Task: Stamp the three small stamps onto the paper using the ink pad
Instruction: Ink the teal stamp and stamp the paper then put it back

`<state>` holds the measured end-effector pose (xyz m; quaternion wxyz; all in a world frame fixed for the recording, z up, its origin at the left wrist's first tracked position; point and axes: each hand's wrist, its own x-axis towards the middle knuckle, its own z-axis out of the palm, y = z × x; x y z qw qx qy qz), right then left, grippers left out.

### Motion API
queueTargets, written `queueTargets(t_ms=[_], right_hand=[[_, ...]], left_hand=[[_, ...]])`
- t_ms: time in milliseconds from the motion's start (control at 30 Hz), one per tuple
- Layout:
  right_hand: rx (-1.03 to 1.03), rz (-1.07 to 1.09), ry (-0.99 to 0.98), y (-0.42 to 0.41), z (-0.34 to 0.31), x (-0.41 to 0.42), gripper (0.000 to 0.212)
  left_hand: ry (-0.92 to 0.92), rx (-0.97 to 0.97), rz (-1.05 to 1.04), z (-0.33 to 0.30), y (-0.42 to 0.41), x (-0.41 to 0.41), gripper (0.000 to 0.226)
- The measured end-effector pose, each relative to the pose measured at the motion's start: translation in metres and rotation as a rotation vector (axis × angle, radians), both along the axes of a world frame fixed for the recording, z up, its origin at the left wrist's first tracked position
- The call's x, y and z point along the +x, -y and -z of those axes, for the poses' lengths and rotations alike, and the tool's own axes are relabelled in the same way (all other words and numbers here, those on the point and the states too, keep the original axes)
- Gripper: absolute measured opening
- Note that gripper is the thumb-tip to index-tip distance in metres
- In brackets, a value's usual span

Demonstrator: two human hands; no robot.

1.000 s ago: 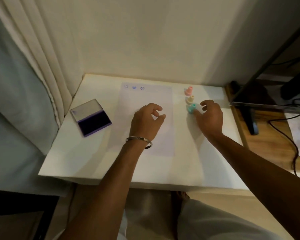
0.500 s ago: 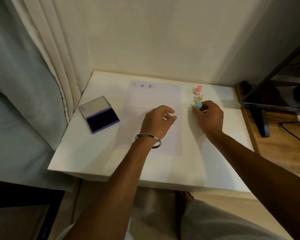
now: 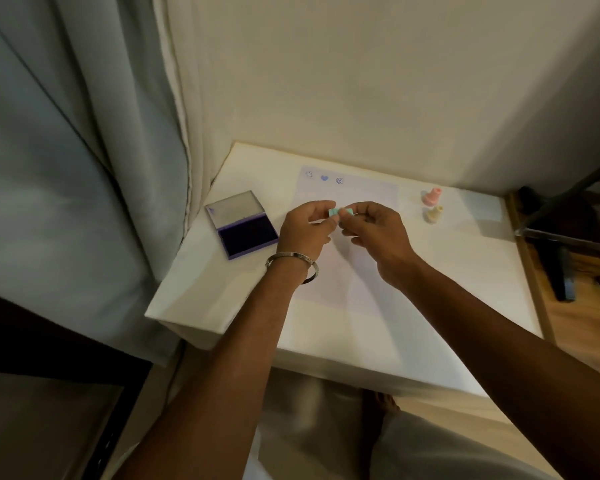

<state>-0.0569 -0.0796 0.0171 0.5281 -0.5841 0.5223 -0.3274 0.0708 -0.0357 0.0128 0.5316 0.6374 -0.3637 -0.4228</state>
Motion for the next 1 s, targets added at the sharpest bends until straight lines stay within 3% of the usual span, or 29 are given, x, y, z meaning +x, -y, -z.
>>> queueTargets(t_ms=[333,433,600,733,867,1000], right_hand=[[0.006,-0.118,0.079,-0.012,-0.002,0.060,0.011],[0.021,-0.092,0.097,-0.012,-0.002,0.071,0.008],[0.085,-0.129,0.089,-0.011,0.001,0.079,0.013],[0.182,-0.185,0.159,-0.015,0.008,0.087,0.019],[-0.144,-0.245,-0.169,-0.018,0.016,0.102,0.019],[-0.486,-0.331,-0.383,-0.020,0.017,0.118,0.024]], left_hand=[[-0.017,0.020,-0.148,0.008,-0.017,0.061,0.028],[-0.146,0.091,-0.249,0.010,-0.019,0.081,0.016],[-0.379,0.183,-0.484,0.011,-0.020,0.114,0.028],[-0.289,0.254,-0.558,0.007,-0.020,0.126,0.045],[-0.149,0.319,-0.514,0.001,-0.023,0.130,0.050],[-0.230,0.329,-0.545,0.000,-0.020,0.135,0.053]])
